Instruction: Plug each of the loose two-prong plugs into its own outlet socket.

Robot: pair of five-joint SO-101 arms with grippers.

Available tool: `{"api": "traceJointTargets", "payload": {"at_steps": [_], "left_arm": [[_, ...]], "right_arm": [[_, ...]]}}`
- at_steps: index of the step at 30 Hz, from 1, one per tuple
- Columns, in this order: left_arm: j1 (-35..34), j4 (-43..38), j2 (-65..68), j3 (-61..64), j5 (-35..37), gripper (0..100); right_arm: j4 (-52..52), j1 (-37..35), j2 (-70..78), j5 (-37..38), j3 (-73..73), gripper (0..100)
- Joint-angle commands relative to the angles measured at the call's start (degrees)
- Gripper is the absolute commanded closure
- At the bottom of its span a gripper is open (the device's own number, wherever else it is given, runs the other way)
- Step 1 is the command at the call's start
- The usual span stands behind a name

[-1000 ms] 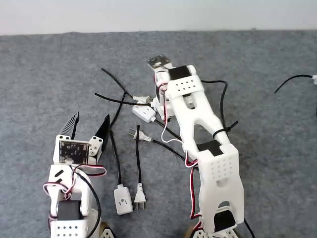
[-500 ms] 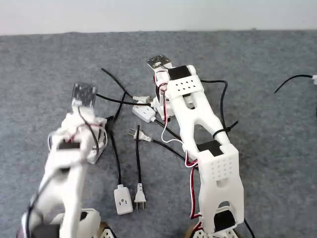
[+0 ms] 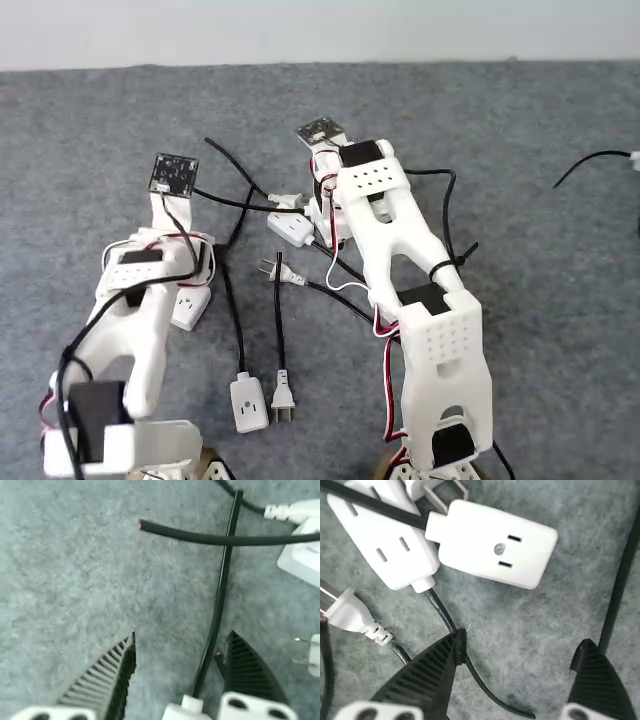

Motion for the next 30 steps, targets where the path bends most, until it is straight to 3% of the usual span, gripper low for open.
{"api": "traceJointTargets", "payload": {"at_steps": [1, 6, 11, 17, 21, 25, 30], "left_arm": [[-0.18, 4.4, 2.9, -7.25, -2.55, 72], [-2.29, 16.0, 6.77, -14.29, -0.88, 72], [-3.78, 26.02, 1.41, -17.45, -0.35, 72], [5.01, 35.6, -7.74, -16.57, -0.53, 72], [7.74, 31.74, -10.99, -12.53, -0.53, 72], [3.08, 22.24, -11.96, -8.22, 0.44, 72], [-9.41, 12.57, -11.96, -4.79, 16.88, 72]], "right_arm": [[-2.42, -0.48, 1.01, -0.53, -0.53, 67.3], [-3.21, -0.57, 2.77, -0.18, -0.79, 67.3], [-3.03, -0.13, 1.98, 0.62, -0.88, 67.4], [-2.77, 2.86, -1.01, 1.85, -0.88, 67.4], [-0.84, 2.68, -1.63, 1.85, -0.88, 67.4], [1.01, 0.84, -1.8, 3.25, -0.88, 67.4], [8.31, -2.59, -5.23, 5.27, -0.88, 67.4]]}}
